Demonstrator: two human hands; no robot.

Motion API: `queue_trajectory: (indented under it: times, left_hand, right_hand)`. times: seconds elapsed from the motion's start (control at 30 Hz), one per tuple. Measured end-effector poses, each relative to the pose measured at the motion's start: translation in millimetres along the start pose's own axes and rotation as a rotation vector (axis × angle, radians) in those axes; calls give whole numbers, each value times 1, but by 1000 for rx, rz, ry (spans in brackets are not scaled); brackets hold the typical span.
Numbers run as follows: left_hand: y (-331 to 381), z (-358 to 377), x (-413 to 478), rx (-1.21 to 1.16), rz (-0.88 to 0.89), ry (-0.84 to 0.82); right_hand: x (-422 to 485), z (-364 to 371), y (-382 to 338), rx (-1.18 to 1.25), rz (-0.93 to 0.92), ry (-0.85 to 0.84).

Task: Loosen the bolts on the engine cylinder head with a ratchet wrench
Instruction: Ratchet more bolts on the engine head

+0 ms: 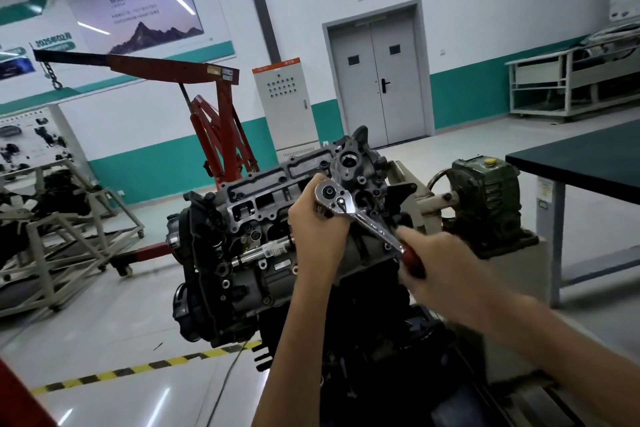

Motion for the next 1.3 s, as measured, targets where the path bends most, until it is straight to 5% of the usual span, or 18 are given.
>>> queue_trajectory:
  times: [0.2,0.43,0.63,1.0,1.13,1.3]
  left_hand:
    - [-5,-1,4,6,-9,-13]
    - [-7,-1,9,26,-39,-117]
    - [-2,-5,12,38,17,-185]
    - [0,3,-3,-59,-50,46]
    - [-7,2,2,7,-89,-19]
    - [-8,-1,5,23,-45,-102]
  right_hand:
    - [-21,64,-38,544,77,97]
    - [12,-9,9,-13,-41,-132]
    - [53,-51,11,-323,-181,-79]
    - [-22,74,-36,468,85,142]
    - [-14,37,-18,322,8,40]
    - [29,-33,13,-210,-142,-187]
Point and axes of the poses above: each hand's wrist, its own x-axis towards the middle knuckle, its own z-axis out of the palm, y = z × x, the point moved 5 cm from there along x, towards the middle knuckle, and after that the axes turned 14 degrees about x, right-handed, at the moved point
